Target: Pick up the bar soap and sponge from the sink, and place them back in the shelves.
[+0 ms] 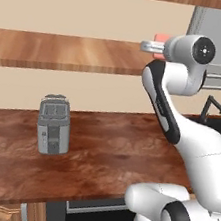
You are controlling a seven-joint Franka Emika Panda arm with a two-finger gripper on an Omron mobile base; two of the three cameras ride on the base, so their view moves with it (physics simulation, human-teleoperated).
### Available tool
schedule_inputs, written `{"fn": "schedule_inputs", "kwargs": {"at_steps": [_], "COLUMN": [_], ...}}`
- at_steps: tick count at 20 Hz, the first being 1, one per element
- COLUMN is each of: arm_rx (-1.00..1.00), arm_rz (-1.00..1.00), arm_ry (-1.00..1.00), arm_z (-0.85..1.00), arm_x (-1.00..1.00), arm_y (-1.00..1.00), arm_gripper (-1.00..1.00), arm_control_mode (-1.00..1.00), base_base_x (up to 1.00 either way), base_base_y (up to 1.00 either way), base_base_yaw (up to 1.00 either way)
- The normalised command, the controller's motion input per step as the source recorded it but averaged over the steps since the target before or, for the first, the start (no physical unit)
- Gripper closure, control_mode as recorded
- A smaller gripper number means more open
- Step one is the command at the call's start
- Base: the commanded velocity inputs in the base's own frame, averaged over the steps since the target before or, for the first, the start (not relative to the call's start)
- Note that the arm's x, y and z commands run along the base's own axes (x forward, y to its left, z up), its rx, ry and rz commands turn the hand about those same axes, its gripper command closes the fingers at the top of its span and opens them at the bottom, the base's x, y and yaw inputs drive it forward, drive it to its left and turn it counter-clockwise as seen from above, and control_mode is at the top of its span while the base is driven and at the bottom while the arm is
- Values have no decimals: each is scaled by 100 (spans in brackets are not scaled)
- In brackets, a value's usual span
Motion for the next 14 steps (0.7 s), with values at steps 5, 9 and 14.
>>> {"fn": "schedule_inputs", "kwargs": {"at_steps": [5, 9, 14], "arm_rx": [-2, -1, 0], "arm_rz": [2, 1, 1], "arm_ry": [0, 1, 4], "arm_z": [-23, -19, -8], "arm_x": [41, 42, 39], "arm_y": [13, 11, 8], "arm_gripper": [100, 100, 100], "arm_control_mode": [-100, -100, -100], "base_base_x": [0, 0, 0], "base_base_y": [0, 0, 0], "base_base_yaw": [0, 0, 0]}}
